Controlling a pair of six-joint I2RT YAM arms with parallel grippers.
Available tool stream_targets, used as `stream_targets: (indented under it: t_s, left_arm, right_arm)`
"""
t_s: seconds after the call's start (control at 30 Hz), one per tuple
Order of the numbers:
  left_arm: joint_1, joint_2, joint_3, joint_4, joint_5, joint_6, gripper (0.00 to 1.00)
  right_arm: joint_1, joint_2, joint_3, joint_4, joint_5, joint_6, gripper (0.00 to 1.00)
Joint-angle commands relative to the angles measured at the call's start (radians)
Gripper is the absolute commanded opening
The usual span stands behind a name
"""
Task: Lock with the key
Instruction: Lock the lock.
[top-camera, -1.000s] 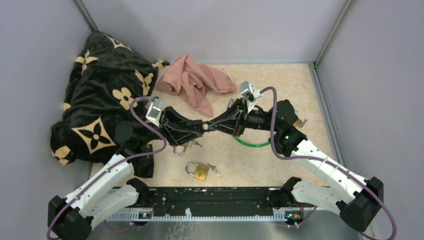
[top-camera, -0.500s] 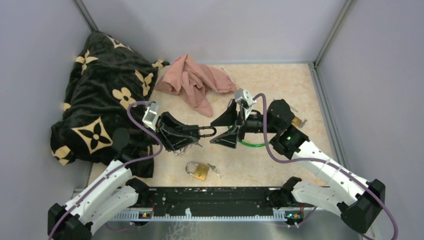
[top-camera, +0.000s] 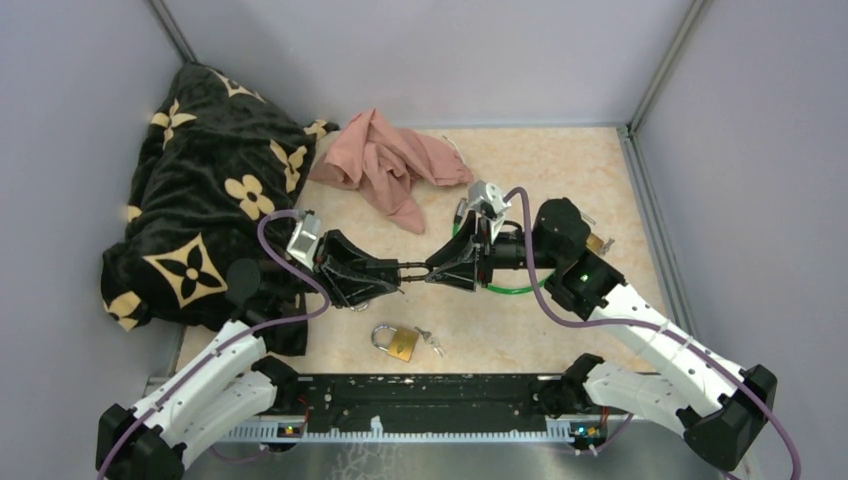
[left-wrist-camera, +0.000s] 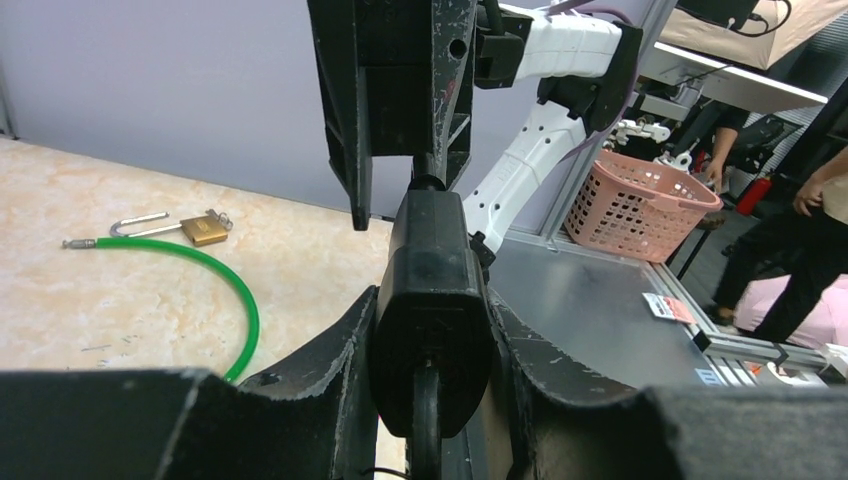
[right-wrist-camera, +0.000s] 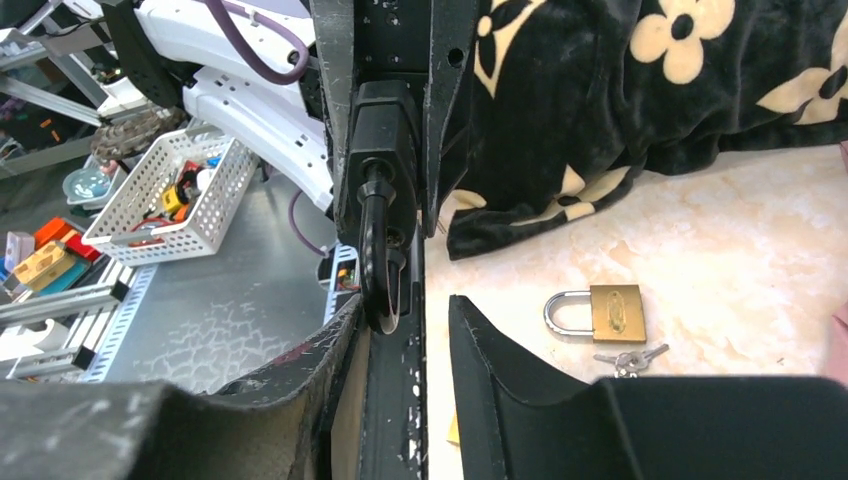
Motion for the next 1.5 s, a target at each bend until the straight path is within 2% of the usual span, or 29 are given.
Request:
stream_targets:
  t_s: [0.0,0.27,0.33,0.4,0.63,0.87,1.17,1.33,1.47]
  left_arm:
    - [0.004,-0.001,0.007,0.094,0.000,-0.010,0.00]
    - [0.002,0.006,0.007,0.102,-0.003,-0.009,0.00]
    - [0.003,0.007,0.006,0.100,-0.004,-0.013,0.00]
    - [0.003,0.005,0.006,0.100,-0.009,-0.018,0.00]
    - [-0.002,0.014,-0.005,0.087,-0.016,-0.046,0.00]
    - [-0.004,0.031,0.016,0.060,-0.007,-0.022,0.00]
    - [-0.003,0.013,0.007,0.075,-0.033,0.005,0.00]
    - [-0.003,0.004,-0.006,0.086,-0.025,0.032,0.00]
    - [-0.004,0.007,-0.011,0.116,0.003,0.041,0.00]
  right_arm:
    - [0.004,-0.019,0.021,0.077,0.005,0.011,0.32]
    - [0.033,0.020,0.016,0.086,0.008,0.008,0.28]
    - [0.049,0.027,0.022,0.081,0.018,0.001,0.19]
    - [0.066,0.032,0.027,0.074,0.035,-0.010,0.00]
    - [0.140,0.068,0.018,0.187,0.123,-0.011,0.00]
    - [0.147,0.092,-0.035,0.314,0.184,0.010,0.00]
    - [0.162,0.168,-0.007,0.341,0.155,0.026,0.00]
    - [0.167,0.154,-0.009,0.348,0.106,0.054,0.00]
    - [0.169,0.116,-0.022,0.309,0.137,0.040,0.00]
